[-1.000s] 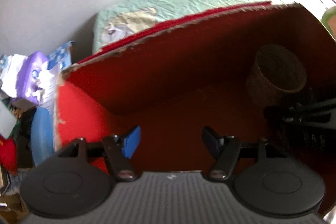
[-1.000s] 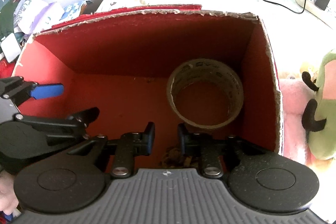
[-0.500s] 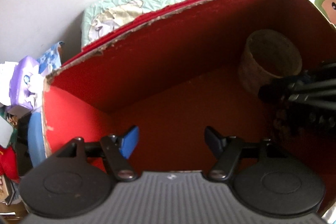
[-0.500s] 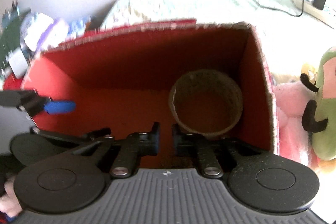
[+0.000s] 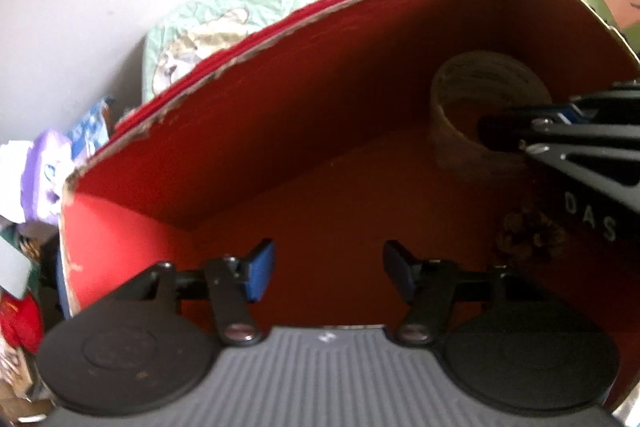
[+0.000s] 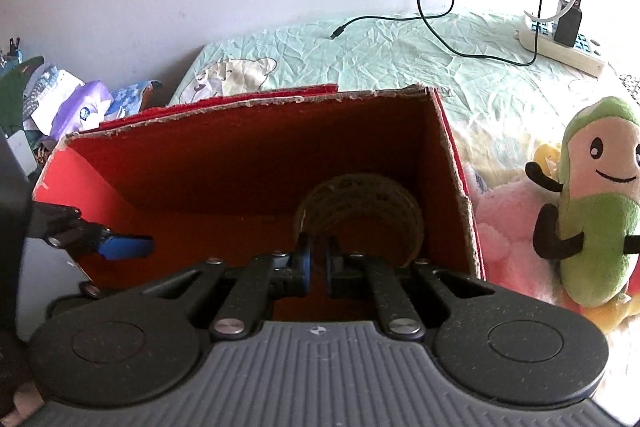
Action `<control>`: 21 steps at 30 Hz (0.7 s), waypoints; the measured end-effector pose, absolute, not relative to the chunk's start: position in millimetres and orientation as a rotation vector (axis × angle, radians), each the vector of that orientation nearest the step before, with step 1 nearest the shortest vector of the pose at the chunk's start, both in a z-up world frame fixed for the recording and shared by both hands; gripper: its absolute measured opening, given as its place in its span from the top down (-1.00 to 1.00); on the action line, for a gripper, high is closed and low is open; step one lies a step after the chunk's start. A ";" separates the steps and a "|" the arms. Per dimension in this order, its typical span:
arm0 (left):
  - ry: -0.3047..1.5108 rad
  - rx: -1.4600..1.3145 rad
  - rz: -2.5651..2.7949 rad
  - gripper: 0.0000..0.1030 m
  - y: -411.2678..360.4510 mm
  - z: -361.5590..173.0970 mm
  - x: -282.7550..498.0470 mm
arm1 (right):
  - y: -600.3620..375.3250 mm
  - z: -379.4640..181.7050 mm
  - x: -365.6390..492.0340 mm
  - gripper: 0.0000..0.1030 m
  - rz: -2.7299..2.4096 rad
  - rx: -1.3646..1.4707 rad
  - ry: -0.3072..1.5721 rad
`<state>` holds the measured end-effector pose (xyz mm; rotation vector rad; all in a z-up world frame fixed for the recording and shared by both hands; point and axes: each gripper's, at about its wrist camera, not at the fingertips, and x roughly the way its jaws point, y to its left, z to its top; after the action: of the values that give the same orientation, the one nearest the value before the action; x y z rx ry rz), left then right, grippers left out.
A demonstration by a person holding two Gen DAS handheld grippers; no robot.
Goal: Organize objects
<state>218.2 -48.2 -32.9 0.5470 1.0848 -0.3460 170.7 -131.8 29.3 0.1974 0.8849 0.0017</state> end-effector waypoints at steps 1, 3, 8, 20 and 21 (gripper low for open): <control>1.083 0.537 -0.343 -0.22 -46.8 -32.4 218.2 | -132.4 30.2 170.6 0.94 0.003 0.202 0.881; 1.116 0.482 -0.350 -0.17 -39.9 -33.8 222.1 | -134.9 28.6 169.7 0.96 0.007 0.210 0.875; 1.106 0.450 -0.330 -0.09 -35.0 -32.3 221.2 | -134.1 27.4 168.7 1.00 0.006 0.226 0.864; 1.084 0.431 -0.310 -0.13 -32.3 -27.0 214.8 | -135.3 27.6 169.5 1.00 0.023 0.243 0.853; 1.083 0.429 -0.309 -0.13 -32.1 -26.6 214.2 | -135.4 27.6 169.5 1.00 0.022 0.244 0.852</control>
<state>214.2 -32.1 -26.6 0.4285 1.0831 -0.3089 169.5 -135.4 27.6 0.2437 0.8520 0.0221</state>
